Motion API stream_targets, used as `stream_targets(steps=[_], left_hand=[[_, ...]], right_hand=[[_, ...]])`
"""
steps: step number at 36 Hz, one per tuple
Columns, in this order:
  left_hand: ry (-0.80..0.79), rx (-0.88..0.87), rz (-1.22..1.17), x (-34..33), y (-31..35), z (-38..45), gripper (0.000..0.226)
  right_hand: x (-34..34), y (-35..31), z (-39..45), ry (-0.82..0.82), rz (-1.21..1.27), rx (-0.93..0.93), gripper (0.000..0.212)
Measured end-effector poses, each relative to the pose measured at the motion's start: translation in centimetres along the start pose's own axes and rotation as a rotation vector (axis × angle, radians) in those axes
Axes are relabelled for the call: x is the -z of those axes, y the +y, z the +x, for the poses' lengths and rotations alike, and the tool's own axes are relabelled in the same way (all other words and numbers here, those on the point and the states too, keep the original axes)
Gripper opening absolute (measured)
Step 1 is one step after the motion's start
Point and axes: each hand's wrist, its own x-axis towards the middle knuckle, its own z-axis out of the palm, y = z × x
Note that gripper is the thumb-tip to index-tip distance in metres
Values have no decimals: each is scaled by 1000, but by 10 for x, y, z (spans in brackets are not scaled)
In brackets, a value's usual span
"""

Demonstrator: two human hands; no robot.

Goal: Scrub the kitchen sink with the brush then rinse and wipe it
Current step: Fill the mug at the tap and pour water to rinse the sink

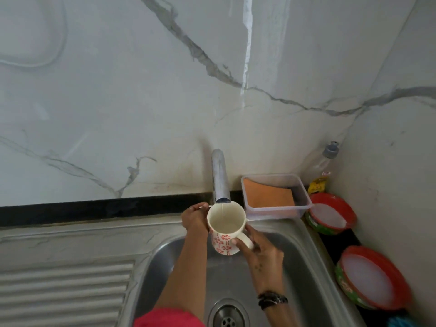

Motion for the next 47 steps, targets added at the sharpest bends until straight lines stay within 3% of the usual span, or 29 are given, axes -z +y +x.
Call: stream_targets(steps=[4, 8, 17, 25, 30, 35, 47], left_hand=[[-18, 19, 31, -4, 5, -8, 9], [-3, 72, 9, 2, 16, -4, 26], [32, 22, 124, -1, 16, -7, 28], [58, -24, 268, -3, 11, 3, 3], [25, -33, 247, -1, 8, 8, 12], [-1, -29, 207, 1, 4, 14, 3], [-6, -78, 247, 2, 1, 17, 6]], right_hand=[[2, 6, 4, -10, -14, -21, 40], [0, 9, 4, -22, -57, 7, 37], [-2, 19, 4, -54, -65, -30, 40], [-6, 24, 6, -23, -61, -24, 37], [-9, 27, 5, -21, -44, -34, 36], [-11, 30, 2, -27, -33, -49, 37], [-10, 30, 2, 15, -13, -78, 37]])
